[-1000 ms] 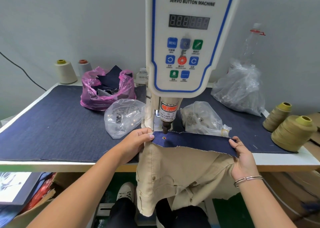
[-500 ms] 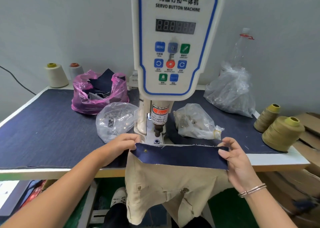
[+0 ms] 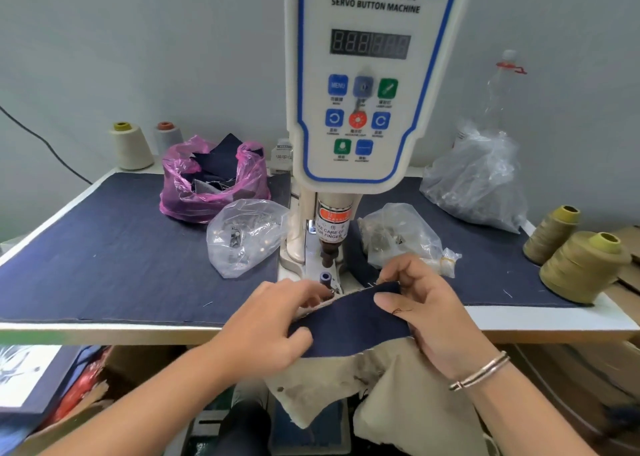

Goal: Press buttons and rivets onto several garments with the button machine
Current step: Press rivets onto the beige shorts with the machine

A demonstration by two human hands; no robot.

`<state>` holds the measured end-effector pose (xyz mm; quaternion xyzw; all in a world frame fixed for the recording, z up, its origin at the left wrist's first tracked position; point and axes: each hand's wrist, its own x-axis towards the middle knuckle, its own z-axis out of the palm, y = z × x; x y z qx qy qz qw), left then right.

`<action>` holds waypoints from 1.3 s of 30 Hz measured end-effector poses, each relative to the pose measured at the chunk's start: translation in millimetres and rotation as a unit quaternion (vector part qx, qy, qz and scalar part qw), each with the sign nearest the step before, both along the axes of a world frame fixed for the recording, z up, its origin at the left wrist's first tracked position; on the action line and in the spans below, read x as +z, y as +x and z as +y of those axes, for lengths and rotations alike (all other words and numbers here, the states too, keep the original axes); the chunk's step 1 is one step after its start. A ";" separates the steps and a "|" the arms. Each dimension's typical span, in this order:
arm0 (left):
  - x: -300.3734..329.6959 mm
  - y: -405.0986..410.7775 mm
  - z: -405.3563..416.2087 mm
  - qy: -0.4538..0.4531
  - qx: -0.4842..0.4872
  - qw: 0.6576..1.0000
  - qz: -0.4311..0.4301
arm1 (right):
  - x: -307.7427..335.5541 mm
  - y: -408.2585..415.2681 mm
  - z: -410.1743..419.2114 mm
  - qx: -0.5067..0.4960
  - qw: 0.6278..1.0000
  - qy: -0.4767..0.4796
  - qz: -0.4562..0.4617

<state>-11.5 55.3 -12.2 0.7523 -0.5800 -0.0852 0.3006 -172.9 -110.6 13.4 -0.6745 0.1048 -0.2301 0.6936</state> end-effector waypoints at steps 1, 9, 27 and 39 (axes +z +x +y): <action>3.8 -9.4 -4.5 -0.015 -0.009 1.000 0.006 | 0.6 0.5 2.9 0.009 1.000 -0.004 0.004; 25.7 -31.4 -21.7 -0.045 -0.046 0.973 0.222 | 14.1 -5.1 -0.6 0.026 1.000 0.019 -0.001; 30.3 20.6 -18.2 0.027 -0.076 0.973 0.218 | 5.6 1.9 -28.4 0.077 0.983 -0.093 0.136; -17.4 124.4 -7.4 0.106 0.042 0.974 0.197 | -6.3 62.0 -118.6 -0.160 0.591 -0.679 0.406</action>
